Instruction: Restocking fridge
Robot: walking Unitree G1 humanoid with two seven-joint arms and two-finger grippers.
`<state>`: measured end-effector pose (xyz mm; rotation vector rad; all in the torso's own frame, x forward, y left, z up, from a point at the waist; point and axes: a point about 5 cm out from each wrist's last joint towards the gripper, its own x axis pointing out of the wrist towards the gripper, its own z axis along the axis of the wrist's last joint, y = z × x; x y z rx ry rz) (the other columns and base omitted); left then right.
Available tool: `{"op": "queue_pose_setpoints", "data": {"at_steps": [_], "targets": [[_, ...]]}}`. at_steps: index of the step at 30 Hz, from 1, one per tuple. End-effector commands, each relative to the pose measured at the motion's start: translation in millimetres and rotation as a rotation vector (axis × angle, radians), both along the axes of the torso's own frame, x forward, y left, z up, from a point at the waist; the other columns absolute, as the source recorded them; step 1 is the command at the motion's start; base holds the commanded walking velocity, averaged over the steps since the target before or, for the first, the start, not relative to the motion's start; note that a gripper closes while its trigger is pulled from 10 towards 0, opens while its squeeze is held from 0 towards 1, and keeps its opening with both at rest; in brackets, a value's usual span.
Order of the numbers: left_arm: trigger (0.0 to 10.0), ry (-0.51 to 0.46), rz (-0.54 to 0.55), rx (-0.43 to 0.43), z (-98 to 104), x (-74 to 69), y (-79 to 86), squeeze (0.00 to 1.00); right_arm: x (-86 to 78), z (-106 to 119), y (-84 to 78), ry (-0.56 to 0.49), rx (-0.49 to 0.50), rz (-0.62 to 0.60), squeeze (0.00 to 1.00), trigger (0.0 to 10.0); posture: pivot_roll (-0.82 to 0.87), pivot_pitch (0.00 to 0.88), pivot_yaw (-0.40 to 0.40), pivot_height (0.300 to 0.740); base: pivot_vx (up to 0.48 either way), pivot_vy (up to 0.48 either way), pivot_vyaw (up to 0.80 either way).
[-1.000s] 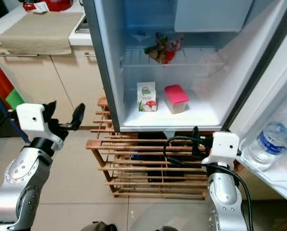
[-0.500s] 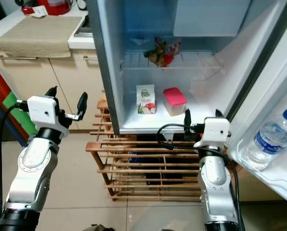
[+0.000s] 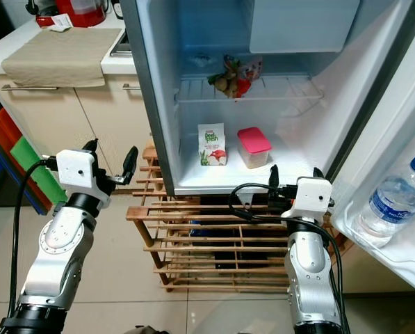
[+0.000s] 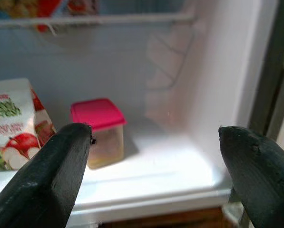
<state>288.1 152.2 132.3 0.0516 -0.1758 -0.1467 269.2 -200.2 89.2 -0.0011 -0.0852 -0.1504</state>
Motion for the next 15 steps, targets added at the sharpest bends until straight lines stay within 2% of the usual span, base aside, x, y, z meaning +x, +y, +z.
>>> {"op": "queue_pose_setpoints", "data": {"at_steps": [1, 6, 15], "targets": [[10.0, 0.006, 0.008, 0.007, -0.3, 3.4, 1.1, 0.0, 6.2, 4.9, 1.3, -0.01, 0.013, 0.007, 0.0, 10.0, -0.11, 0.0, 0.08, 0.74, -0.292, 0.0, 0.0], [10.0, 0.007, 0.008, 0.007, 0.0, 6.4, 0.6, 0.0, 11.0, 11.0, 7.0, -0.034, 0.003, 0.029, 0.0, 10.0, -0.11, 0.0, 0.084, 0.74, -0.296, 0.0, 0.0], [10.0, 0.012, 0.007, 0.008, 0.5, 10.5, 0.2, 0.0, 11.1, 4.7, 4.9, -0.005, -0.005, 0.029, 0.0, 10.0, -0.11, 0.0, 0.082, 0.74, -0.288, 0.0, 0.0]]}}
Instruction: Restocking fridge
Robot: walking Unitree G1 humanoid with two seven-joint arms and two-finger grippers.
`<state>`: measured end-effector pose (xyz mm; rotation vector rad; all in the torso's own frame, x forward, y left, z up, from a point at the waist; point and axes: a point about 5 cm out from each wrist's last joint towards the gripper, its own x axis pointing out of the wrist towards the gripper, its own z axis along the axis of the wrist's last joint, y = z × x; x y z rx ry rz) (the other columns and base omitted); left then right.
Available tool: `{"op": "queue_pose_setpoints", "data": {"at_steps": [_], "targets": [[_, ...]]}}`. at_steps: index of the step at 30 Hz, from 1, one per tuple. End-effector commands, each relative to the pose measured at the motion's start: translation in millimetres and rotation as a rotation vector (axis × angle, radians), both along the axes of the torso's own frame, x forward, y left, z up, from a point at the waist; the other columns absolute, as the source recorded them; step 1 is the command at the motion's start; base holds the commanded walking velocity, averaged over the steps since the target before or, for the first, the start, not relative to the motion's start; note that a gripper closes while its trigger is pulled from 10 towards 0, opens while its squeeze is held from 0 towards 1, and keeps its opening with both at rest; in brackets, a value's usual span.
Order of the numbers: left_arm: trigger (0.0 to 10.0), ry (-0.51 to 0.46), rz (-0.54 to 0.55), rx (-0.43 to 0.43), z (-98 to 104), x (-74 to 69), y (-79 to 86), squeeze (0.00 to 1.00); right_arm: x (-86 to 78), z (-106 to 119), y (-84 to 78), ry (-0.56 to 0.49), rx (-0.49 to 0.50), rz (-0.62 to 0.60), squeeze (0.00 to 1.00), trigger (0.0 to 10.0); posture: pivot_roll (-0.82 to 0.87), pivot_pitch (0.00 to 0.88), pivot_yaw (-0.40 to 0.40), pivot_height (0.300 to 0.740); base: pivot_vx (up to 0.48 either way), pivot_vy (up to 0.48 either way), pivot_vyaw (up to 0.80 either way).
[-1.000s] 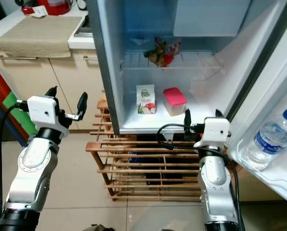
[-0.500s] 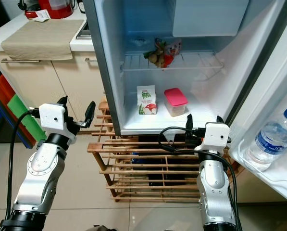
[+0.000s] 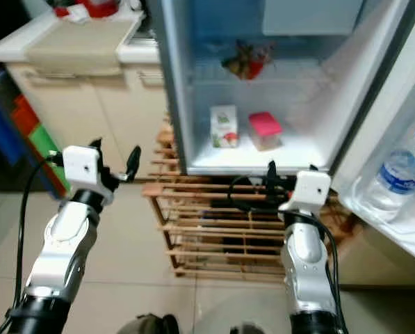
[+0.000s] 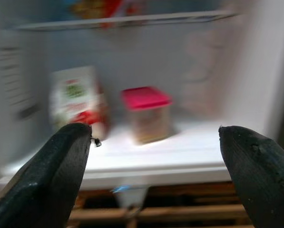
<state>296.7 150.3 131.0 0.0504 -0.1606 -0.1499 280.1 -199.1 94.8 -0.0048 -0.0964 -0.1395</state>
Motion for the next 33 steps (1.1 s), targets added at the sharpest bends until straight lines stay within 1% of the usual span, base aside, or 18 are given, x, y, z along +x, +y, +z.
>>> {"op": "queue_pose_setpoints", "data": {"at_steps": [1, 4, 6, 7, 8, 9, 12, 16, 22, 26, 27, 29, 32, 33], "targets": [[10.0, -0.002, 0.009, 0.009, 2, 2.5, 1.8, 0.0, -0.1, -1, 4.1, 0.006, -0.007, 0.021, 0.0, 10.0, -0.11, 0.0, 0.082, 0.74, -0.33, 0.0, 0.0], [10.0, 0.014, 0.005, 0.003, 1, 5.2, 0.7, 0.0, -3.8, -4, 5.7, 0.012, -0.028, 0.037, 0.0, 10.0, -0.12, 0.0, 0.081, 0.74, 0.0, 0.0, 0.0], [10.0, 0.003, -0.008, -0.003, 2, 5.5, 0.0, 0.0, -7.0, -7, 5.4, 0.022, -0.031, 0.038, 0.0, 10.0, -0.12, 0.0, 0.081, 0.74, 0.0, 0.0, 0.0], [10.0, -0.003, -0.023, 0.015, 3, 5.5, -0.5, 0.0, -12.6, -13, 4.7, 0.042, -0.036, 0.038, 0.0, 10.0, -0.12, 0.0, 0.084, 0.74, 0.0, 0.0, 0.0], [10.0, -0.003, -0.023, 0.015, 3, 5.5, -0.5, 0.0, -12.6, -13, 4.7, 0.042, -0.036, 0.038, 0.0, 10.0, -0.12, 0.0, 0.084, 0.74, 0.0, 0.0, 0.0], [10.0, -0.004, -0.029, 0.014, 3, 5.5, -0.7, 0.0, -16.2, -17, 4.2, 0.056, -0.039, 0.037, 0.0, 10.0, -0.12, 0.0, 0.086, 0.74, 0.0, 0.0, 0.0], [10.0, 0.0, -0.029, 0.036, 2, 5.8, -0.8, 0.0, -20.9, -22, 3.4, 0.071, -0.04, 0.034, 0.0, 10.0, -0.13, 0.0, 0.089, 0.74, 0.3, -0.362, 0.0], [10.0, 0.009, -0.034, 0.016, 1, 7.2, -2.6, 0.0, -23.0, -24, 0.5, 0.081, -0.046, 0.019, 0.0, 10.0, -0.13, 0.0, 0.094, 0.74, 0.283, -0.384, 0.0], [10.0, 0.01, -0.043, 0.013, 1, 7.6, -5.3, 0.0, -26.0, -26, -3.2, 0.091, -0.057, 0.016, 0.0, 10.0, -0.14, 0.0, 0.092, 0.74, 0.284, -0.383, 0.0], [10.0, 0.01, -0.048, 0.013, 0, 6.6, -6.9, 0.0, -31.2, -29, -6.2, 0.105, -0.066, 0.012, 0.0, 10.0, -0.14, 0.0, 0.091, 0.74, 0.285, -0.382, 0.0], [10.0, 0.012, -0.055, 0.013, -1, 5.6, -8.1, 0.0, -34.8, -32, -7.4, 0.116, -0.07, 0.009, 0.0, 10.0, -0.14, 0.0, 0.093, 0.74, 0.281, -0.386, 0.0], [10.0, 0.013, -0.058, 0.013, -1, 5.3, -8.6, 0.0, -35.7, -33, -7.7, 0.118, -0.07, 0.008, 0.0, 10.0, -0.14, 0.0, 0.093, 0.74, 0.281, -0.386, 0.0], [10.0, 0.022, -0.074, 0.007, -3, 4.9, -10.4, 0.0, -41.4, -37, -8.9, 0.139, -0.093, 0.02, 0.0, 10.0, -0.14, 0.0, 0.095, 0.74, 0.284, -0.384, 0.0], [10.0, 0.032, -0.072, -0.005, -4, 5.4, -9.8, 0.0, -47.1, -42, -12.1, 0.163, -0.105, 0.021, 0.0, 10.0, -0.14, 0.0, 0.094, 0.74, 0.0, 0.0, 0.0]]}}
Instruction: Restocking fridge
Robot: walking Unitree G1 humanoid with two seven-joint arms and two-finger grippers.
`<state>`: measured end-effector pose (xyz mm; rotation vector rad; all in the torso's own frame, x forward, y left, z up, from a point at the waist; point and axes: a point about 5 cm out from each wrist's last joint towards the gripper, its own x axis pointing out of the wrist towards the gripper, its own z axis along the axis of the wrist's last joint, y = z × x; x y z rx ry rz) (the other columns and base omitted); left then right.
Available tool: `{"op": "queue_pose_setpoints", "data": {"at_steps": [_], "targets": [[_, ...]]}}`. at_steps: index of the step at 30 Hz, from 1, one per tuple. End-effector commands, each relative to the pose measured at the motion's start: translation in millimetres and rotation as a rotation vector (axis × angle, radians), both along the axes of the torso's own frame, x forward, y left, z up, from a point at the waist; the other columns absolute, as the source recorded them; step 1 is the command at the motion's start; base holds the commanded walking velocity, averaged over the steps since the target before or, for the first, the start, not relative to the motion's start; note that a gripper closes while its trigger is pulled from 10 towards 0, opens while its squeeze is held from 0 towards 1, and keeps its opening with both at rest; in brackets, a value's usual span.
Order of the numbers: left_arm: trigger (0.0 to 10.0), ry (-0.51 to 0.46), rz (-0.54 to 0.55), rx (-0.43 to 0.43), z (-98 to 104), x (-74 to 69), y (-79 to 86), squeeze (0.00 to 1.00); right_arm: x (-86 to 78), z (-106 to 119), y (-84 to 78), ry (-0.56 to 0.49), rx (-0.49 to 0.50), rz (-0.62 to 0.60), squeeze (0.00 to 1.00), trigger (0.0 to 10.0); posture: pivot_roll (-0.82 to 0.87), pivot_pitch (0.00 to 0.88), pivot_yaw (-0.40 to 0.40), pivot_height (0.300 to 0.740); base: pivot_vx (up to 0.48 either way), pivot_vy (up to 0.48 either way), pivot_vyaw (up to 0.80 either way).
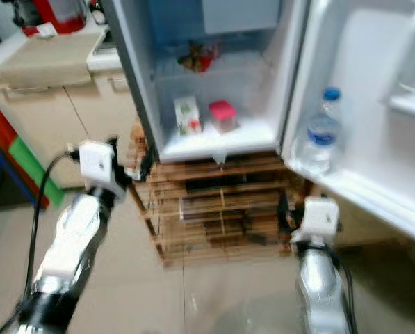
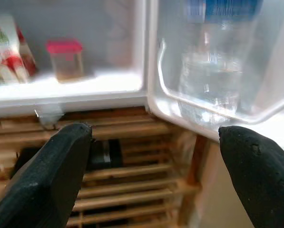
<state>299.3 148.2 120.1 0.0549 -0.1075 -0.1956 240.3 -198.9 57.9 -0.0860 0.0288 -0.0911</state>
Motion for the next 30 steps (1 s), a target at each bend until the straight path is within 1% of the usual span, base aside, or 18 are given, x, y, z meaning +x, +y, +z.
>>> {"op": "queue_pose_setpoints", "data": {"at_steps": [1, 2, 3, 5, 7, 13, 15, 18, 20, 21, 22, 23, 24, 25, 27, 28, 29, 30], "targets": [[10.0, -0.013, -0.026, -0.026, 6, 3.1, -7.2, 0.0, -11.4, -9, -14.6, 0.046, -0.041, -0.023, 0.0, 10.0, -0.14, 0.0, 0.094, 0.74, 0.0, 0.0, 0.0], [10.0, -0.013, -0.026, -0.026, 6, 3.1, -7.2, 0.0, -11.4, -9, -14.6, 0.046, -0.041, -0.023, 0.0, 10.0, -0.14, 0.0, 0.094, 0.74, 0.0, 0.0, 0.0], [10.0, 0.026, -0.018, 0.003, 0, 4.5, -5.5, 0.0, -27.0, -24, -22.6, 0.115, -0.065, -0.022, 0.0, 10.0, -0.14, 0.0, 0.092, 0.74, 0.0, 0.0, 0.0], [10.0, 0.062, -0.005, 0.02, -6, 5.5, -3.2, 0.0, -39.8, -34, -28.0, 0.164, -0.087, -0.02, 0.0, 10.0, -0.15, 0.0, 0.097, 0.74, 0.0, 0.0, 0.0], [10.0, 0.075, 0.007, 0.01, -9, 5.7, -0.9, 0.0, -46.1, -39, -30.2, 0.183, -0.091, -0.025, 0.0, 10.0, -0.15, 0.0, 0.104, 0.74, 0.0, 0.0, 0.0], [10.0, 0.075, -0.004, -0.016, -7, 6.4, -1.5, 0.0, -47.2, -37, -31.1, 0.167, -0.068, -0.053, 0.0, 10.0, -0.16, 0.0, 0.113, 0.74, 0.0, 0.0, 0.0], [10.0, 0.076, -0.012, -0.015, -8, 6.5, -2.6, 0.0, -45.3, -41, -31.7, 0.195, -0.058, -0.048, 0.0, 10.0, -0.16, 0.0, 0.113, 0.74, 0.0, 0.0, 0.0], [10.0, 0.1, -0.014, 0.004, -14, 6.6, -1.0, 0.0, -48.5, -55, -38.3, 0.27, -0.038, -0.072, 0.0, 10.0, -0.16, 0.0, 0.113, 0.74, 0.0, 0.0, 0.0], [10.0, 0.172, -0.03, 0.022, -29, 5.3, 0.8, 0.0, -59.5, -83, -54.2, 0.455, -0.063, -0.13, 0.0, 10.0, -0.16, 0.0, 0.111, 0.74, 0.0, 0.0, 0.0], [10.0, 0.232, -0.044, 0.024, -41, 4.0, 1.9, 0.0, -69.3, -99, -64.9, 0.571, -0.087, -0.174, 0.0, 10.0, -0.16, 0.0, 0.11, 0.74, 0.0, 0.0, 0.0], [10.0, 0.264, -0.044, 0.027, -46, 3.6, 3.4, 0.0, -73.9, -104, -70.4, 0.614, -0.102, -0.202, 0.0, 10.0, -0.16, 0.0, 0.111, 0.74, 0.0, 0.0, 0.0], [10.0, 0.264, -0.044, 0.027, -46, 3.6, 3.4, 0.0, -73.9, -104, -70.4, 0.614, -0.102, -0.202, 0.0, 10.0, -0.16, 0.0, 0.111, 0.74, 0.0, 0.0, 0.0], [10.0, 0.297, -0.043, 0.033, -52, 3.4, 4.9, 0.0, -76.9, -106, -74.6, 0.635, -0.113, -0.225, 0.0, 10.0, -0.16, 0.0, 0.111, 0.74, 0.0, 0.0, 0.0], [10.0, 0.345, -0.034, 0.061, -60, 2.8, 7.9, 0.0, -81.0, -108, -82.3, 0.667, -0.145, -0.26, 0.0, 10.0, -0.16, 0.0, 0.111, 0.74, 0.0, 0.0, 0.0], [10.0, 0.393, 0.0, 0.04, -69, 2.2, 14.8, 0.0, -89.2, -110, -98.9, 0.731, -0.196, -0.349, 0.0, 10.0, -0.16, 0.0, 0.111, 0.74, 0.0, -0.467, 0.0], [10.0, 0.414, -0.006, 0.071, -75, 1.7, 16.4, 0.0, -99.1, -108, -121.2, 0.783, -0.221, -0.457, 0.0, 10.0, -0.17, 0.0, 0.118, 0.74, 0.0, -0.472, 0.0], [10.0, 0.414, -0.006, 0.071, -75, 1.7, 16.4, 0.0, -99.1, -108, -121.2, 0.783, -0.221, -0.457, 0.0, 10.0, -0.17, 0.0, 0.118, 0.74, 0.0, -0.472, 0.0], [10.0, 0.428, -0.03, 0.079, -77, 1.5, 14.7, 0.0, -104.0, -106, -132.3, 0.809, -0.227, -0.502, 0.0, 10.0, -0.18, 0.0, 0.125, 0.74, 0.0, -0.472, 0.0]]}}
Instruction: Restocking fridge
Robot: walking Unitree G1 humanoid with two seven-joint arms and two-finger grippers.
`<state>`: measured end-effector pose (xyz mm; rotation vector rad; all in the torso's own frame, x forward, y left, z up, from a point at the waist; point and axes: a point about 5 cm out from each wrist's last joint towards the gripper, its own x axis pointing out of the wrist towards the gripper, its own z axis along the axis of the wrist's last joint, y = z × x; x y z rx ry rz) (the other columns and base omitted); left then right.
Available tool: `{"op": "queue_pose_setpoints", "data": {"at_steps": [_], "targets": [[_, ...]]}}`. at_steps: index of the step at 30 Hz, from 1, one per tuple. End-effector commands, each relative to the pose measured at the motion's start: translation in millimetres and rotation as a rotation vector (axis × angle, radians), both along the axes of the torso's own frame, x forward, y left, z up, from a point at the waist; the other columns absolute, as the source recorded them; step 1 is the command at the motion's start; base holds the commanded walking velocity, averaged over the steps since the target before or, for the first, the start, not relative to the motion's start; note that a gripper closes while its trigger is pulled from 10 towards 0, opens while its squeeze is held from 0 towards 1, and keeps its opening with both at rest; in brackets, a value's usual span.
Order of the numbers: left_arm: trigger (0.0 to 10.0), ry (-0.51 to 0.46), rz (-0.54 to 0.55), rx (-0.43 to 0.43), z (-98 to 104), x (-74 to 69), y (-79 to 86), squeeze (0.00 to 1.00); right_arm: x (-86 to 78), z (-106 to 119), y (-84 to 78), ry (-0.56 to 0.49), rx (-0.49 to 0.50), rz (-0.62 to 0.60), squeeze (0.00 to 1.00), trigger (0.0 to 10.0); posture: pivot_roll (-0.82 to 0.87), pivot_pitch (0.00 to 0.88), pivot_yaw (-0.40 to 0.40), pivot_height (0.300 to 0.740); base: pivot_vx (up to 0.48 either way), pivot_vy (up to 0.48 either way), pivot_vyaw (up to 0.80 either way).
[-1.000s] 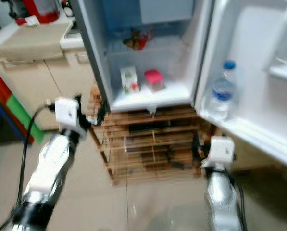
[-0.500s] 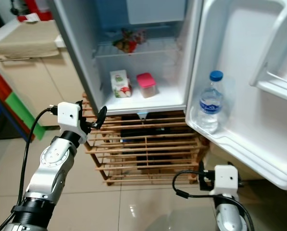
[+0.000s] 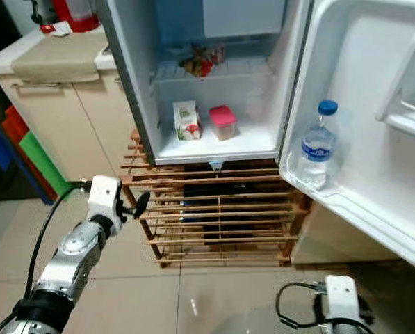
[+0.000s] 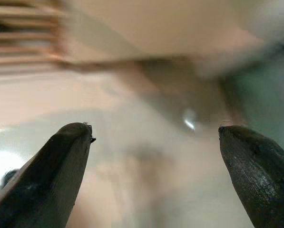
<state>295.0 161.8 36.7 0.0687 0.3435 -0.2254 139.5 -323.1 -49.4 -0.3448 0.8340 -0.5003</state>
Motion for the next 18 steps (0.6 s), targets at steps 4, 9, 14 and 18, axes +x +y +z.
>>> {"op": "queue_pose_setpoints", "data": {"at_steps": [4, 9, 14, 18], "targets": [[10.0, -0.012, -0.07, 0.023, 3, 4.5, -5.3, 0.0, -19.8, 10, -37.8, 0.053, -0.07, -0.133, 0.0, 10.0, -0.18, 0.0, 0.125, 0.74, 0.0, -0.472, 0.0], [10.0, 0.031, -0.108, -0.015, -4, -0.9, -12.1, 0.0, -33.4, 15, -55.5, 0.111, -0.106, -0.196, 0.0, 10.0, -0.18, 0.0, 0.125, 0.74, 0.0, -0.469, 0.0], [10.0, 0.089, -0.112, 0.02, -15, -2.3, -9.5, 0.0, -41.9, 19, -66.6, 0.159, -0.13, -0.229, 0.0, 10.0, -0.18, 0.0, 0.122, 0.74, 0.0, 0.0, 0.0], [10.0, 0.184, -0.106, 0.07, -28, -8.0, -2.8, 0.0, -47.2, 21, -72.0, 0.184, -0.137, -0.259, 0.0, 10.0, -0.18, 0.0, 0.122, 0.74, 0.0, 0.0, 0.0]]}}
